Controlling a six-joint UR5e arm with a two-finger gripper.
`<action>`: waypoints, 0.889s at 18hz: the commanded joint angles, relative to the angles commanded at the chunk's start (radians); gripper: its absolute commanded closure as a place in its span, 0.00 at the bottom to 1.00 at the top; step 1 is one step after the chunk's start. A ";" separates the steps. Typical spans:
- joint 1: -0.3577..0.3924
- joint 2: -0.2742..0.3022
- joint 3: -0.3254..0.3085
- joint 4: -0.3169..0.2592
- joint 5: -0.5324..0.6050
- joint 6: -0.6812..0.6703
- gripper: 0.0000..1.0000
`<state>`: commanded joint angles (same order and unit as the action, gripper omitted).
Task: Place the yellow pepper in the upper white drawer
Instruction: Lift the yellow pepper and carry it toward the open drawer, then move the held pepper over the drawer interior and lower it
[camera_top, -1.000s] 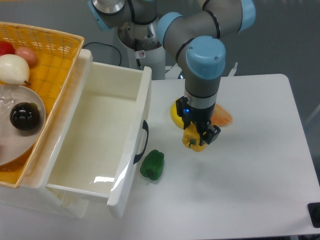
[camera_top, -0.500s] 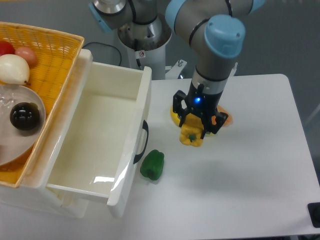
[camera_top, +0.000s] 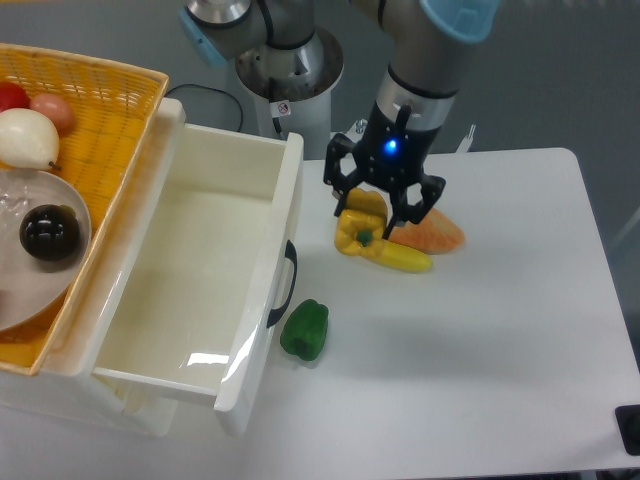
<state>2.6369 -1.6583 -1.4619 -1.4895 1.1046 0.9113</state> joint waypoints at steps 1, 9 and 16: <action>-0.003 0.005 0.000 0.002 -0.018 -0.031 0.63; -0.066 0.046 -0.008 0.000 -0.065 -0.183 0.61; -0.184 0.043 -0.032 0.008 0.038 -0.184 0.60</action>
<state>2.4529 -1.6153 -1.4941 -1.4818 1.1428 0.7271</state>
